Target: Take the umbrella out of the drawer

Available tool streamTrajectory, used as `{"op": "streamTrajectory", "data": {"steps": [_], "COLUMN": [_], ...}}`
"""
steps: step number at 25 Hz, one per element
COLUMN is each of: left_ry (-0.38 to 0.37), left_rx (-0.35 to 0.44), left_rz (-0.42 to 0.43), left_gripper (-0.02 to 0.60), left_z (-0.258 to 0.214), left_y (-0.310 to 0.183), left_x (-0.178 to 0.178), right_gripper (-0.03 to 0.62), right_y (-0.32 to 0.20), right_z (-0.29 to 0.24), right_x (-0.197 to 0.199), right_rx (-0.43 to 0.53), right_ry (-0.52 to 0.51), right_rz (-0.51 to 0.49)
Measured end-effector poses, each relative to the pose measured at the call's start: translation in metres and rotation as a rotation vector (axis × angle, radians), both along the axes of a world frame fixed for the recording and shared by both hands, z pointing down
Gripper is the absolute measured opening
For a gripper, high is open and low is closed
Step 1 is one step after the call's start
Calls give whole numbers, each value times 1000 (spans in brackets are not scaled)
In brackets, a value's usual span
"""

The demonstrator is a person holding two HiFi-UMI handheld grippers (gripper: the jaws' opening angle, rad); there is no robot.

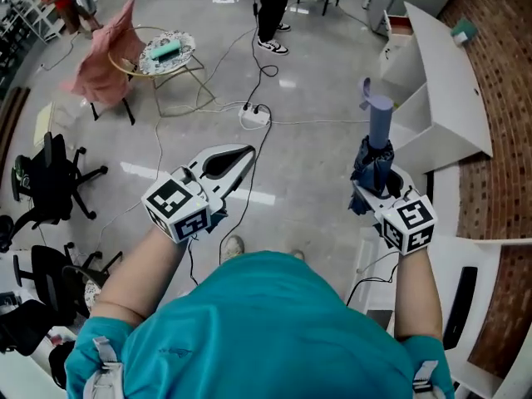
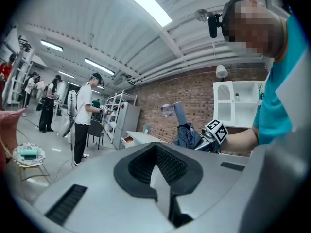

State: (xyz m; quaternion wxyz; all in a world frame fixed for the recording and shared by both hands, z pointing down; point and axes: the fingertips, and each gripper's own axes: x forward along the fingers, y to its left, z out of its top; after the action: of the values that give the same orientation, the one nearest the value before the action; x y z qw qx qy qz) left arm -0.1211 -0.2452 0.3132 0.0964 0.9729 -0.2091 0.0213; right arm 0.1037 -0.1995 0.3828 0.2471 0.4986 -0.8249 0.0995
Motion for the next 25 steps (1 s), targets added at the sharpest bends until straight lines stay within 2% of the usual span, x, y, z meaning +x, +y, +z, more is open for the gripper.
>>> {"op": "streamTrajectory", "data": {"steps": [3,7,9,19,25], "left_ry": [5,29,36,36,40], "left_rx": [13,13,14,14,14], "left_rz": [-75,-147,-169,-205,-191], "left_gripper": [15,15,15,15,15], "left_z": [-2,-23,-27,-39,-41], "left_y": [-8,-32,-36,-33,-30], "left_x": [-33,-100,-116,-137,-137], "right_gripper": [272,272,272,272,272], "right_y": [-16,-47,-53,-57,-53], "right_z": [-14,-49,-57,-89,-94], "right_x": [-34,-104,-122,-152,-156], "right_rx": [41,63,75,144,148], "right_ry": [-55,-108,-137,-278,-303], "right_rz": [-61,-125,-146,-185,-191]}}
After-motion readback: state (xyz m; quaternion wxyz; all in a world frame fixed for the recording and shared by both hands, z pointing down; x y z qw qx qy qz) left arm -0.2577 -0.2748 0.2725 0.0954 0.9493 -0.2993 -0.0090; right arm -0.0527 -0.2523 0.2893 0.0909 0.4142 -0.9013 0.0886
